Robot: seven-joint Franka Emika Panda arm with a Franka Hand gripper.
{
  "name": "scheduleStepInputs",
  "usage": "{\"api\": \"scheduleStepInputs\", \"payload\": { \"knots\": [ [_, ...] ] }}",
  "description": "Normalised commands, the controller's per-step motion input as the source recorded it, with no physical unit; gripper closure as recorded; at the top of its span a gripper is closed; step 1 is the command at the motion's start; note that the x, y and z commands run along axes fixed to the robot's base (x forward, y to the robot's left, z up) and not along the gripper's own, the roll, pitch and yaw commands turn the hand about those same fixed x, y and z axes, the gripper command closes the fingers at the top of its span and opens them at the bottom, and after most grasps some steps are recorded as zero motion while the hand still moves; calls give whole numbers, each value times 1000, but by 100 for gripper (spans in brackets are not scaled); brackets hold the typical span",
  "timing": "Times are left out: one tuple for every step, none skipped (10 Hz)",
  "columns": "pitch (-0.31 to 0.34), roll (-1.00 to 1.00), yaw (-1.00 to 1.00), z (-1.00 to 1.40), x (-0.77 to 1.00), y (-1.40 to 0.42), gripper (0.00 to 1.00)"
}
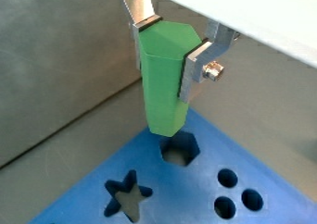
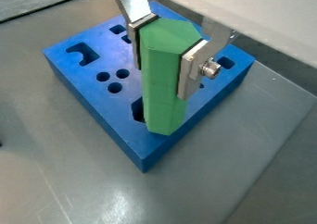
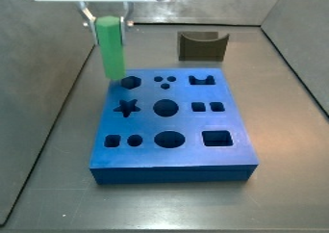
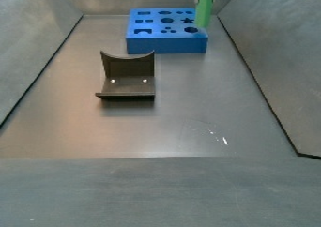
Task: Insert the hexagon object.
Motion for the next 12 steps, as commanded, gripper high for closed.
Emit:
{"api": "scheduleStepInputs", "payload": {
  "knots": [
    [0,40,-114,-240,477,0,100],
    [0,17,-106,-217,417,0,100],
    [-20,43,-91,-211,343,-31,100],
    [-17,51,-74,-229,369,-40,100],
    [-49,3,-60,-289,343,-11,100],
    [-103,0,-11,-351,214,0,100],
    [-240,0,0,-440,0,0,100],
    [-334,0,0,-520,-11,0,100],
    [-364,3,0,-517,-60,0,100],
    [-370,9,0,-506,-51,-3,100],
    [-364,53,0,-500,-23,-26,100],
    [-367,77,0,-486,-26,-37,100]
  ]
}}
